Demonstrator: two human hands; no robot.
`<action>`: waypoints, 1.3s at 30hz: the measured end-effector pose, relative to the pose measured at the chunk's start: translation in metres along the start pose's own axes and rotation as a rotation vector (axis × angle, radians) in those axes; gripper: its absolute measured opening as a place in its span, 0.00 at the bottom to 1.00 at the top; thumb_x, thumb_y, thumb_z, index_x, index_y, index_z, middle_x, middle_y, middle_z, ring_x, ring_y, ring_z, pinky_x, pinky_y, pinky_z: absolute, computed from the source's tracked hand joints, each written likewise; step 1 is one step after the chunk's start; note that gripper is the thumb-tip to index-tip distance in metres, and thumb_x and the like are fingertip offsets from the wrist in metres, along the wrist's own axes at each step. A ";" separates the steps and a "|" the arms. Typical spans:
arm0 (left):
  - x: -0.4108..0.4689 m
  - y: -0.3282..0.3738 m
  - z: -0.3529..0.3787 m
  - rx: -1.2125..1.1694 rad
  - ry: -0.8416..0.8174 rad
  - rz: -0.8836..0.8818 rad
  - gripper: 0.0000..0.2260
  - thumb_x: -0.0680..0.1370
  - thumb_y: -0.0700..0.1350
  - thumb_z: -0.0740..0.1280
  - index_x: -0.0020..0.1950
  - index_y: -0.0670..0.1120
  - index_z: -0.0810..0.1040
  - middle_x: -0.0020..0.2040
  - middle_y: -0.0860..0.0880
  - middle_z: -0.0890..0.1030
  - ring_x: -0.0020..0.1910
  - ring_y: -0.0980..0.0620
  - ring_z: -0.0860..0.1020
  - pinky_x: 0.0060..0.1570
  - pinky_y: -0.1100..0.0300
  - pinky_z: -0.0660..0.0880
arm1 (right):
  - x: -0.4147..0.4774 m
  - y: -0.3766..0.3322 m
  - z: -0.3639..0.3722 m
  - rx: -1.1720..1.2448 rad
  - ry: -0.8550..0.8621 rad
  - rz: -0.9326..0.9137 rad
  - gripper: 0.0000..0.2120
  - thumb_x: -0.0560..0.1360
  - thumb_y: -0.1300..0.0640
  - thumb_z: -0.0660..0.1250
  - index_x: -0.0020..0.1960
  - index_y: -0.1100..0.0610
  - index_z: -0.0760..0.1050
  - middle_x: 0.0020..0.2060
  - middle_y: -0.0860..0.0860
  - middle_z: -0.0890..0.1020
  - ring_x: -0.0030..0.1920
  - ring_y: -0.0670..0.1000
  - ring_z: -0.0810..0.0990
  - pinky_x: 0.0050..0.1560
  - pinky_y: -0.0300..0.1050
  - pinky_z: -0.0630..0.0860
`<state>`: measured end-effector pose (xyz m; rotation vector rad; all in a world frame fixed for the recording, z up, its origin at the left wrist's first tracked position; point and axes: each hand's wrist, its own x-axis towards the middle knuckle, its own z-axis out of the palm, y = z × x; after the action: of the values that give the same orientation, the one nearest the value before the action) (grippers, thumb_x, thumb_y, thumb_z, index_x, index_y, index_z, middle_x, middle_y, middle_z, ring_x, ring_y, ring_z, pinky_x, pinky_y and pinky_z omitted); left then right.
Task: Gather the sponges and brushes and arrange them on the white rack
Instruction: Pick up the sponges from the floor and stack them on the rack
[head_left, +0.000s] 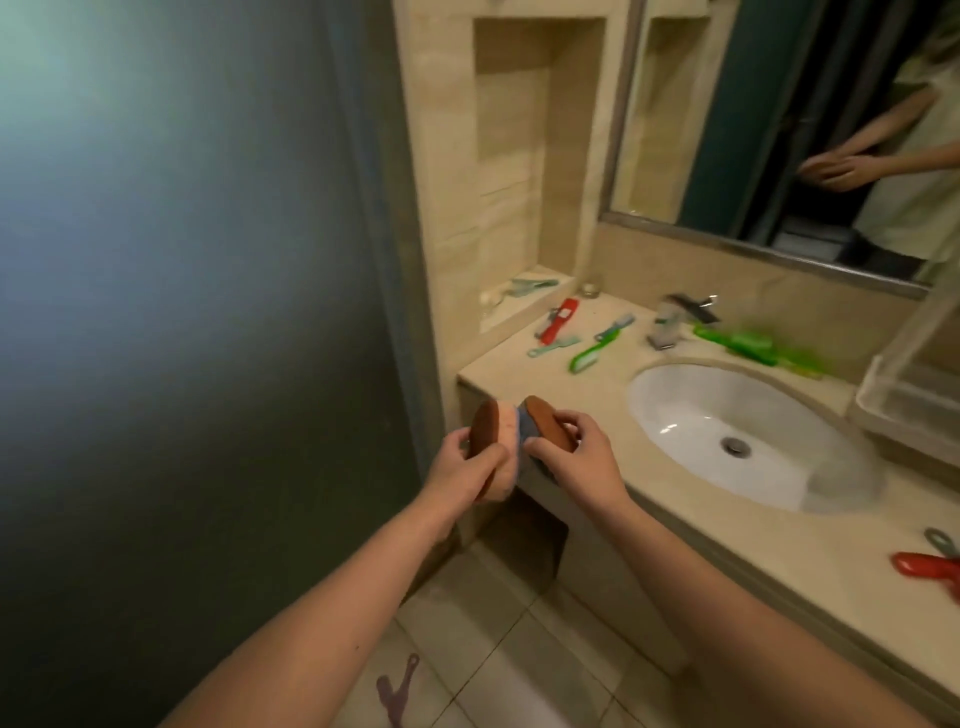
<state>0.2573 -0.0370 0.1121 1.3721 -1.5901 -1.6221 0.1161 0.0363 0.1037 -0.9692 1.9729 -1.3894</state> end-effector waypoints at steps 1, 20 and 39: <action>0.002 0.008 0.014 0.021 -0.028 0.013 0.29 0.74 0.51 0.70 0.73 0.50 0.64 0.65 0.48 0.73 0.61 0.47 0.75 0.61 0.46 0.75 | 0.002 0.000 -0.016 -0.004 0.031 0.000 0.30 0.66 0.44 0.74 0.65 0.48 0.70 0.61 0.51 0.74 0.57 0.51 0.76 0.56 0.54 0.79; 0.037 0.151 0.314 0.005 -0.456 0.298 0.22 0.72 0.50 0.72 0.63 0.55 0.69 0.50 0.54 0.78 0.47 0.57 0.79 0.35 0.65 0.75 | 0.061 0.014 -0.330 -0.050 0.465 0.016 0.23 0.65 0.53 0.72 0.59 0.47 0.71 0.57 0.52 0.74 0.50 0.51 0.79 0.46 0.51 0.81; 0.025 0.295 0.509 0.094 -0.700 0.757 0.37 0.66 0.52 0.70 0.75 0.53 0.65 0.66 0.47 0.71 0.60 0.52 0.75 0.60 0.54 0.75 | 0.082 -0.018 -0.550 -0.316 0.866 -0.093 0.25 0.63 0.51 0.71 0.57 0.44 0.65 0.55 0.47 0.70 0.54 0.48 0.73 0.52 0.45 0.74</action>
<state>-0.2860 0.1083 0.2882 0.1058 -2.2119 -1.5869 -0.3469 0.2750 0.2990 -0.6238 2.8709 -1.7719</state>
